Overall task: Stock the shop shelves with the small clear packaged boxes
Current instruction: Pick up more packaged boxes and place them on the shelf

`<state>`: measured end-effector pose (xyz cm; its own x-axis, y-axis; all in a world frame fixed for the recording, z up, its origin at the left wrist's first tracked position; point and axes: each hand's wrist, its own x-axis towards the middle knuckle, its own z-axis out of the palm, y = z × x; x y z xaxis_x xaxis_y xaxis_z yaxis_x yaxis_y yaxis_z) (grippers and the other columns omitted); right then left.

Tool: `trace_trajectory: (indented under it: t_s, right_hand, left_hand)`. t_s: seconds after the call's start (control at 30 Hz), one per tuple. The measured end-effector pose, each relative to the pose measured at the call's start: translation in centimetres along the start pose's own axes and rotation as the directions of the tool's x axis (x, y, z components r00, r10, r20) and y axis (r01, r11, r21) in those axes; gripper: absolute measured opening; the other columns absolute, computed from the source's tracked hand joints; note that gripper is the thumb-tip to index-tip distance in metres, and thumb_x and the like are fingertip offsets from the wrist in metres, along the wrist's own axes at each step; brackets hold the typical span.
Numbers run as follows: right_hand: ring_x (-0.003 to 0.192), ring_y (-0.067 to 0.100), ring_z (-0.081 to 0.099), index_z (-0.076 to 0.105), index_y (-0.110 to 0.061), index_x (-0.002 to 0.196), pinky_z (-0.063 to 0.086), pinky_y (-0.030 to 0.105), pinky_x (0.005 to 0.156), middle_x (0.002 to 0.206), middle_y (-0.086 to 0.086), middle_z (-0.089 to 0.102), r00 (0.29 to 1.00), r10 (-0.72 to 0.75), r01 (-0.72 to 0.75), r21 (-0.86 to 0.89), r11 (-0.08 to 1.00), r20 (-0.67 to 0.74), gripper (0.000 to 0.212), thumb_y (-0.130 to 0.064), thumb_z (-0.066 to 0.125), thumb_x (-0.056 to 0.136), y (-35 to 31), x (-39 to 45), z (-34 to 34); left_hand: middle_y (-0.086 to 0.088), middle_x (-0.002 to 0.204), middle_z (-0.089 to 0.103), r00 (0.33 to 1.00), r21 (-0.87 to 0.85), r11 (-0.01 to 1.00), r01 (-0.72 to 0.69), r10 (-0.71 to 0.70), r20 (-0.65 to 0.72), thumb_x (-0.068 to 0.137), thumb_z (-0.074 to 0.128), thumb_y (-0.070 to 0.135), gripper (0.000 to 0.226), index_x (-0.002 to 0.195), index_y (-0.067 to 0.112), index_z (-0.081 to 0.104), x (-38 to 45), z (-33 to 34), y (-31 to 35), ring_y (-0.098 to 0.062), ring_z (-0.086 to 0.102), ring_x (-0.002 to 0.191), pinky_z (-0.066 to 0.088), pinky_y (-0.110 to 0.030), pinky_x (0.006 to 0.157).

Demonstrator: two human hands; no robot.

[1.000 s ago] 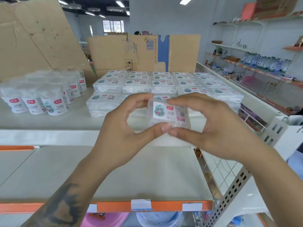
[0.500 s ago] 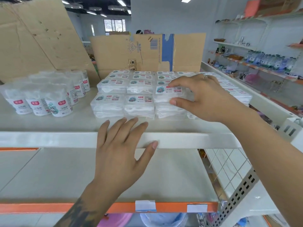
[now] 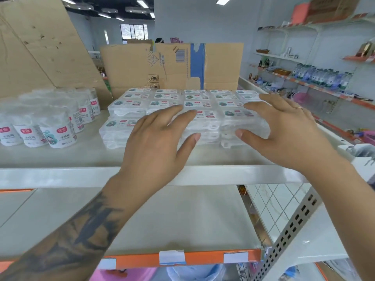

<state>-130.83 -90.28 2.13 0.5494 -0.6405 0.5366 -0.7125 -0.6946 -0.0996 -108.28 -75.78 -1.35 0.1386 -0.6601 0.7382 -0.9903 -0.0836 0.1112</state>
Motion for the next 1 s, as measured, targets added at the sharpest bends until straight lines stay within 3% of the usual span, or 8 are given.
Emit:
trace_trajectory:
  t_s: [0.1, 0.23, 0.47, 0.67, 0.83, 1.0]
  right_hand:
    - [0.149, 0.028, 0.032, 0.037, -0.050, 0.148, 0.026, 0.053, 0.118, 0.163, -0.007, 0.032, 0.996, 0.053, -0.051, -0.032, 0.998, 0.075, 0.070, -0.077, 0.048, 0.084, 0.8, -0.8, 0.4]
    - [0.144, 0.028, 0.033, 0.037, -0.048, 0.149, 0.039, 0.056, 0.111, 0.156, -0.006, 0.041, 0.997, 0.010, -0.011, 0.011, 1.000, 0.072, 0.070, -0.068, 0.060, 0.085, 1.5, -0.6, 1.3]
    - [0.141, 0.024, 0.032, 0.042, -0.049, 0.147, 0.044, 0.057, 0.106, 0.151, -0.009, 0.046, 0.999, 0.025, -0.027, 0.042, 0.999, 0.037, 0.070, -0.062, 0.070, 0.085, 2.0, -0.2, 1.8]
    - [0.144, 0.025, 0.030, 0.044, -0.051, 0.146, 0.043, 0.058, 0.108, 0.156, -0.010, 0.040, 0.999, 0.038, -0.040, 0.085, 0.996, 0.030, 0.071, -0.064, 0.070, 0.081, 2.0, -0.3, 1.9]
    - [0.152, 0.029, 0.011, 0.039, -0.056, 0.146, 0.028, 0.055, 0.118, 0.167, -0.008, 0.011, 0.991, 0.106, -0.118, 0.170, 0.978, 0.080, 0.081, -0.067, 0.075, 0.074, 1.6, -0.4, 1.8]
    - [0.153, 0.029, 0.003, 0.040, -0.056, 0.146, 0.025, 0.053, 0.119, 0.168, -0.011, 0.003, 0.984, 0.147, -0.167, 0.226, 0.960, 0.100, 0.084, -0.062, 0.081, 0.072, 1.5, -0.3, 2.0]
  left_hand:
    - [0.000, 0.152, 0.054, 0.994, 0.026, 0.999, -0.026, 0.023, 0.110, 0.100, 0.048, 0.053, 0.051, 0.146, 0.031, 0.056, 2.1, 0.9, -0.1, -0.028, 0.052, 0.137, 0.041, -0.044, 0.110]
    - [-0.001, 0.153, 0.052, 0.982, 0.005, 0.998, -0.056, 0.054, 0.180, 0.101, 0.056, 0.050, 0.050, 0.149, 0.035, 0.052, 2.8, 2.0, 0.0, -0.030, 0.051, 0.136, 0.043, -0.046, 0.107]
    - [0.002, 0.150, 0.054, 0.981, -0.045, 0.998, -0.032, 0.040, 0.189, 0.099, 0.060, 0.051, 0.049, 0.146, 0.039, 0.054, 3.2, 2.3, -0.3, -0.030, 0.054, 0.132, 0.047, -0.049, 0.105]
    - [0.007, 0.146, 0.056, 0.981, -0.069, 0.998, 0.001, 0.013, 0.195, 0.094, 0.049, 0.061, 0.053, 0.143, 0.044, 0.055, 3.2, 2.5, -0.5, -0.027, 0.054, 0.129, 0.045, -0.051, 0.104]
    - [0.003, 0.153, 0.047, 0.986, 0.018, 1.000, 0.025, -0.028, 0.163, 0.088, 0.047, 0.070, 0.063, 0.147, 0.046, 0.048, 2.7, 2.4, -0.2, -0.025, 0.043, 0.140, 0.027, -0.046, 0.113]
    - [0.002, 0.164, 0.033, 0.964, 0.078, 0.996, 0.035, -0.054, 0.259, 0.092, 0.040, 0.078, 0.066, 0.153, 0.054, 0.030, 3.3, 2.5, -0.3, -0.026, 0.025, 0.152, 0.009, -0.054, 0.124]
